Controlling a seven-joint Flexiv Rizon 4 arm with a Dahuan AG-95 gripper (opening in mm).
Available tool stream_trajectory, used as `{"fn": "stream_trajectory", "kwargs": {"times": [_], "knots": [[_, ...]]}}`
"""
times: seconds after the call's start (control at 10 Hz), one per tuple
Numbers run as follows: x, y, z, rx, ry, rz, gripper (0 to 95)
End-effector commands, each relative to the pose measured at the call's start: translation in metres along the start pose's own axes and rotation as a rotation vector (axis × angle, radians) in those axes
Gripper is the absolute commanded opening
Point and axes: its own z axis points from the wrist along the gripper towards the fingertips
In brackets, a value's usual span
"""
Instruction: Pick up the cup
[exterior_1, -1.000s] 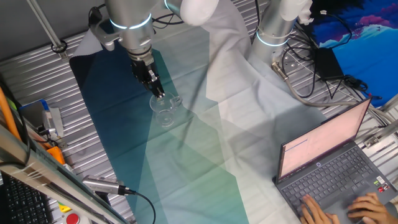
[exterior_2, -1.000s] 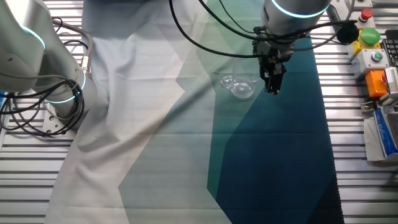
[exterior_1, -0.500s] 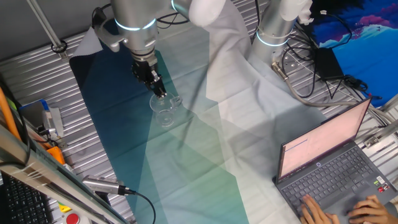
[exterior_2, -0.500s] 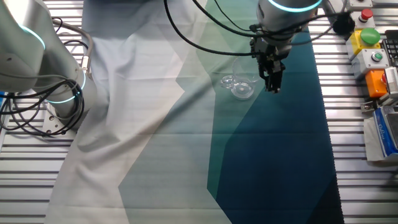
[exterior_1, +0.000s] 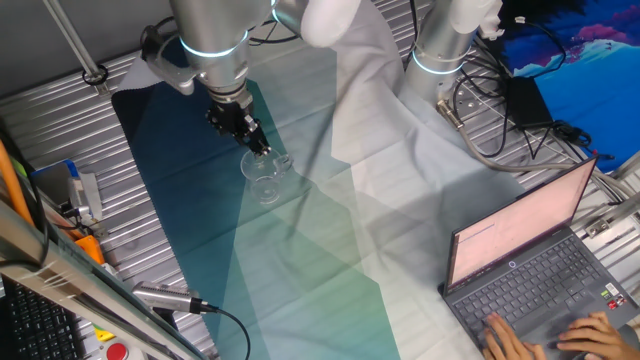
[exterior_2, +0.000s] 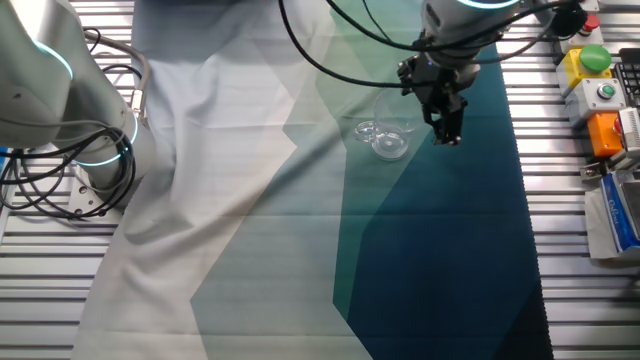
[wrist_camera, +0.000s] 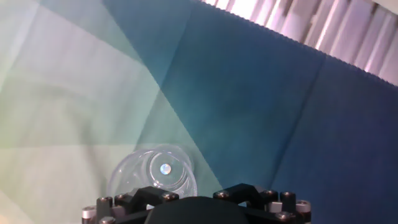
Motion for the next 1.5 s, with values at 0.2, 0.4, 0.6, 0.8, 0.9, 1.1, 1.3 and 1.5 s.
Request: {"fn": "stream_trajectory", "kwargs": {"times": [0.2, 0.4, 0.6, 0.8, 0.9, 1.1, 1.3, 1.5], "knots": [[0.005, 0.012, 0.008, -0.013, -0.047, 0.113, 95.0], [0.005, 0.02, 0.014, -0.013, -0.047, 0.145, 95.0], [0.005, 0.028, 0.02, -0.012, -0.049, 0.17, 95.0], [0.006, 0.033, 0.023, -0.013, -0.057, 0.168, 95.0], [0.006, 0.035, 0.025, -0.012, -0.058, 0.171, 95.0], [0.008, 0.041, 0.03, -0.009, -0.063, 0.18, 95.0], [0.008, 0.042, 0.032, -0.006, -0.067, 0.181, 95.0], [0.008, 0.041, 0.036, -0.004, -0.075, 0.179, 95.0]]}}
